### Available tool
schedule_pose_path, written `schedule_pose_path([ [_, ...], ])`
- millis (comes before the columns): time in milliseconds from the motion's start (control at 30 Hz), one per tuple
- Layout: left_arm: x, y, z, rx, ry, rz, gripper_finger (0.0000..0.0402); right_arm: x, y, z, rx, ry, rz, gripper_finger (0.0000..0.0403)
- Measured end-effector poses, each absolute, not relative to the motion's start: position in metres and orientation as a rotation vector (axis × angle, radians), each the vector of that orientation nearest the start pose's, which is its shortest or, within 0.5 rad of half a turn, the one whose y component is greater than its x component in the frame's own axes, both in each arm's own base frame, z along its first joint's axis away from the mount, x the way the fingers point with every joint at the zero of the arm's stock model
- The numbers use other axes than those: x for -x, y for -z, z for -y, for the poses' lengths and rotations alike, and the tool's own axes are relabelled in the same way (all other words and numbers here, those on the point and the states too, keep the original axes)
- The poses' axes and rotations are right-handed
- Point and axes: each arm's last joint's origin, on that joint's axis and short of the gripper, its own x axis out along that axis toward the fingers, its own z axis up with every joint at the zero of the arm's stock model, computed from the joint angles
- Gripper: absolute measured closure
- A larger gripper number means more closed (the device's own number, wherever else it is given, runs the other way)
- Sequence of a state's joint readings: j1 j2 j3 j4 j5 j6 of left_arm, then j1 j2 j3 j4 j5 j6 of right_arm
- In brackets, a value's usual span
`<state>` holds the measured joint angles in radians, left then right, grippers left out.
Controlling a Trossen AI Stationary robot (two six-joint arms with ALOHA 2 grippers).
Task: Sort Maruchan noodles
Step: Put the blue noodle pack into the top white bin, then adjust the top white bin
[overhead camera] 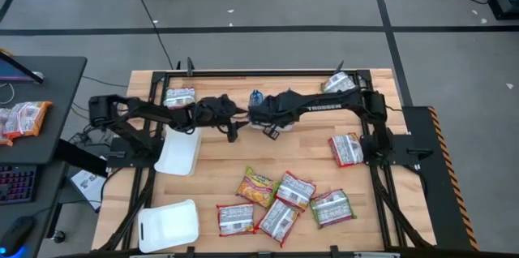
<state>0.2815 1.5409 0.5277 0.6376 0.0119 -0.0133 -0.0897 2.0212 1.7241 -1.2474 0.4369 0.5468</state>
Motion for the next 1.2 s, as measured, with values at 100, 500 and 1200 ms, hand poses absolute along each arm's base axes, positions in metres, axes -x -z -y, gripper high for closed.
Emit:
schedule_pose_path([
  [100,-0.264,-0.167,-0.077,0.079,-0.272,-0.386,0.0175,-0.385,-0.233,0.036,-0.114,0.813,-1.384,0.0300],
  [500,-0.239,-0.193,-0.064,0.147,-0.166,-0.064,0.0175,-0.391,-0.241,0.019,0.057,0.732,-1.267,0.0201],
  [1200,-0.222,-0.215,-0.062,0.120,-0.113,0.205,0.0175,-0.234,-0.229,0.000,-0.132,0.657,-1.004,0.0132],
])
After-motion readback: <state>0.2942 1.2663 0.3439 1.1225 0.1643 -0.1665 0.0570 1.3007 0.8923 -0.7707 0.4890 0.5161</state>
